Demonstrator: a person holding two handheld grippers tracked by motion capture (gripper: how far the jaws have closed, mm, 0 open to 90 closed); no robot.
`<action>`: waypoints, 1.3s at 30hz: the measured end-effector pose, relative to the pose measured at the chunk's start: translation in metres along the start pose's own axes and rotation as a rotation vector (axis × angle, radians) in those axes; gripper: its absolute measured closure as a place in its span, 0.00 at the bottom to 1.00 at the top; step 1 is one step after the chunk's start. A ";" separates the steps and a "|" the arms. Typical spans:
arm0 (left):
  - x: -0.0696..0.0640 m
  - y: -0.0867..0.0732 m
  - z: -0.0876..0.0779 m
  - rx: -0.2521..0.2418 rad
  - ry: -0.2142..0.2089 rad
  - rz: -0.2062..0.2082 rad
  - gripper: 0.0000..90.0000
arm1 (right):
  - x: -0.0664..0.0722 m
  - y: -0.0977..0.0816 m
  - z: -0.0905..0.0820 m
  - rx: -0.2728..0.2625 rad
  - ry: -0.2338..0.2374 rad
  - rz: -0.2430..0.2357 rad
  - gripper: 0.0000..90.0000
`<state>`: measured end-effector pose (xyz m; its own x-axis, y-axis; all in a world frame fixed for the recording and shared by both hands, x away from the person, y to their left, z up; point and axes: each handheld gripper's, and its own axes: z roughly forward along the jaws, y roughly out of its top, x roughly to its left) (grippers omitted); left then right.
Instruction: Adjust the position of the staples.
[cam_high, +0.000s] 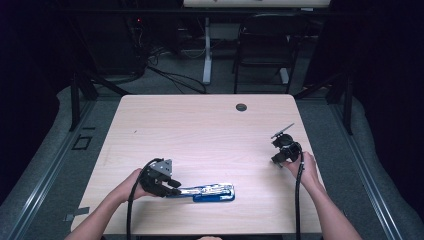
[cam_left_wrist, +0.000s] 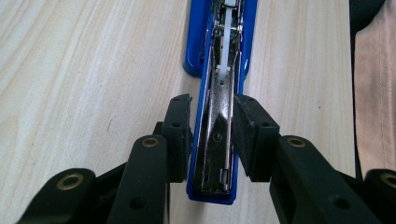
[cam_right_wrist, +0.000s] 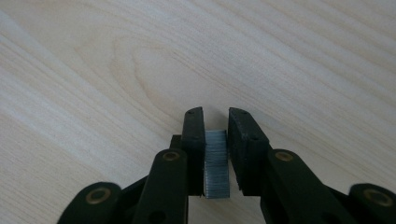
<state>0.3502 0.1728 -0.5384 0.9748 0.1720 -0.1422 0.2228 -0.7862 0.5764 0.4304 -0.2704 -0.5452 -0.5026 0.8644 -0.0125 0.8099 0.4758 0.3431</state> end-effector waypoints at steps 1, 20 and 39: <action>0.000 0.000 0.000 0.001 0.001 -0.001 0.75 | 0.000 0.000 0.000 0.001 -0.007 -0.005 0.87; 0.000 0.000 0.000 -0.001 -0.005 0.000 0.77 | 0.010 0.003 -0.017 -0.084 0.026 -0.013 0.87; -0.001 0.001 0.000 0.001 0.002 0.001 0.77 | 0.035 0.015 -0.038 -0.145 0.103 -0.092 0.88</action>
<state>0.3491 0.1716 -0.5377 0.9751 0.1724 -0.1397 0.2216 -0.7871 0.5757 0.4135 -0.2397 -0.5054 -0.6069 0.7936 0.0433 0.7106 0.5174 0.4768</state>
